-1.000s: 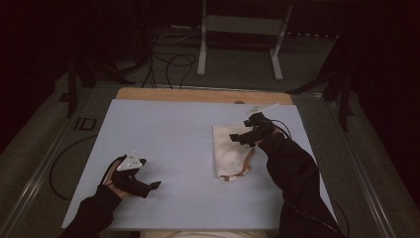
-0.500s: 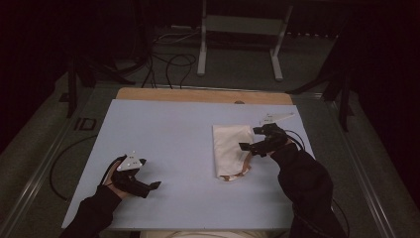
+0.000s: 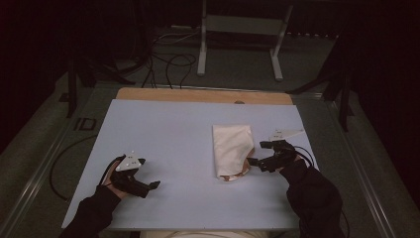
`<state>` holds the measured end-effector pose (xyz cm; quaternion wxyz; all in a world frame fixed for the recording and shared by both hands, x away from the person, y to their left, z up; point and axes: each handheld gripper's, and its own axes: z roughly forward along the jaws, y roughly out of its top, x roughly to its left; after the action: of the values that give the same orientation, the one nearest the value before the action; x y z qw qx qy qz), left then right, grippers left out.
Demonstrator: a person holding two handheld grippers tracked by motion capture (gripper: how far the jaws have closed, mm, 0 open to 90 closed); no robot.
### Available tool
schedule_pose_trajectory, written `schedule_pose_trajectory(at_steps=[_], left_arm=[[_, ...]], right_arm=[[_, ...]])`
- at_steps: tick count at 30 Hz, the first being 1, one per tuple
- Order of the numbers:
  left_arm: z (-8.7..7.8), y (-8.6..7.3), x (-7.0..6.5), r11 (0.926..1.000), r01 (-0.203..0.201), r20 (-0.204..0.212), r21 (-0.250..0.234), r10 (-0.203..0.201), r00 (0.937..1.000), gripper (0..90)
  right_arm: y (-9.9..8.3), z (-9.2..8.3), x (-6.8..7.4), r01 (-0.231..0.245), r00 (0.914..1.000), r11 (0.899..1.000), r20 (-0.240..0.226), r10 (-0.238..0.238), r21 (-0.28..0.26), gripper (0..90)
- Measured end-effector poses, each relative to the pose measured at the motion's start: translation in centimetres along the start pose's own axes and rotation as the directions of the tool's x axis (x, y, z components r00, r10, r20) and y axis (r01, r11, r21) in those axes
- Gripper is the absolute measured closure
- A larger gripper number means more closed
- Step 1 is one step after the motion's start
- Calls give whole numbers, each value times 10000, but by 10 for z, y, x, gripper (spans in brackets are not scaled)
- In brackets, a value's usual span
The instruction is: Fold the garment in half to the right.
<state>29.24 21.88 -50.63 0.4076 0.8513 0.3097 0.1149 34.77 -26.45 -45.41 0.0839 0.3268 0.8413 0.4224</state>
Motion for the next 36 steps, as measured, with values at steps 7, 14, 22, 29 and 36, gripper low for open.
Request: schedule_pose_trajectory(at_steps=[7,14,22,29,36], left_arm=[[0,0,0,10000,-66,16,-28,66,10000,0],[-1,0,0,10000,-22,-17,-67,22,10000,0],[-2,1,0,9999,-97,14,-86,97,10000,0],[-3,1,-1,9999,-106,25,-100,106,9999,0],[-2,2,-1,9999,-150,20,-69,150,9999,0]], right_arm=[[-24,-1,4,-31,10000,10000,90,30,57,95],[-42,0,9,143,9997,9999,178,-143,48,95],[-64,6,19,-16,9984,9996,565,-1,299,95],[-80,6,30,-12,9956,9996,940,-14,275,95],[-87,0,30,-282,9922,9995,1221,260,163,95]])
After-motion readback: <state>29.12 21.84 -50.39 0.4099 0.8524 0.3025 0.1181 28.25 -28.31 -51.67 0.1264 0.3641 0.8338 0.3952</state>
